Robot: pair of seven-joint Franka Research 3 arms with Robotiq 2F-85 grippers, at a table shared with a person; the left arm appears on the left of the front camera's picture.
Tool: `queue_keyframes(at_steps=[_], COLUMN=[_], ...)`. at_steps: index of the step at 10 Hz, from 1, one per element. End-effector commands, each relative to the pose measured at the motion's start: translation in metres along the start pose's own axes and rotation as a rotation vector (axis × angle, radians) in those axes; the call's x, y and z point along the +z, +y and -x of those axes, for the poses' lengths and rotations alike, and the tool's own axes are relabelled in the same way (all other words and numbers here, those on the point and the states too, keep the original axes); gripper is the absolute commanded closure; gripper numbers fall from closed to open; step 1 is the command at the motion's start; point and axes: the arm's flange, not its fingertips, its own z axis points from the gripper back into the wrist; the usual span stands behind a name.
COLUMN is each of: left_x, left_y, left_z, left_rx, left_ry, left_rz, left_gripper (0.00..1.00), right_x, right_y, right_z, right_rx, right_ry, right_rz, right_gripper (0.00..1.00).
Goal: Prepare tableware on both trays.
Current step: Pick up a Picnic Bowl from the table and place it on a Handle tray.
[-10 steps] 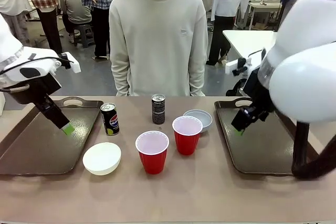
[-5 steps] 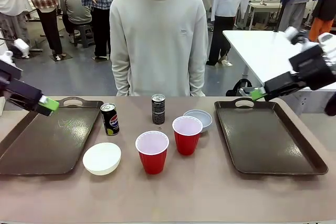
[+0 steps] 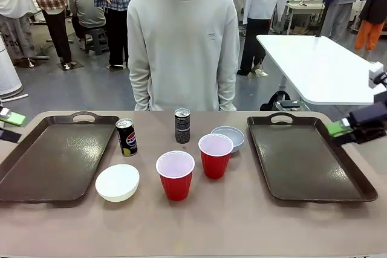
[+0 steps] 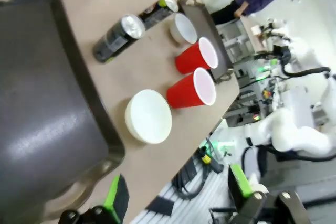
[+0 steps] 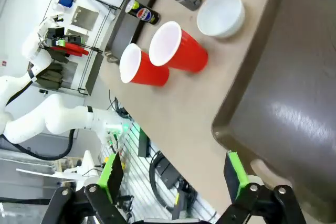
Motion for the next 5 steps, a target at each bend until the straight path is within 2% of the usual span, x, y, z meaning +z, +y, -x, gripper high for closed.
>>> queue_keyframes(at_steps=[1, 5], left_x=[0.019, 0.031], left_y=[0.0, 0.005], left_z=[0.0, 0.009], left_rx=[0.019, 0.059], left_ry=[0.015, 0.005], left_rz=[-0.031, -0.075], left_gripper=[0.0, 0.0], right_x=[-0.016, 0.003], right_y=[0.012, 0.011], right_z=[0.056, 0.084], right_rx=[-0.01, -0.072], right_ry=[-0.018, -0.052], right_rz=[0.024, 0.058], right_gripper=[0.0, 0.0])
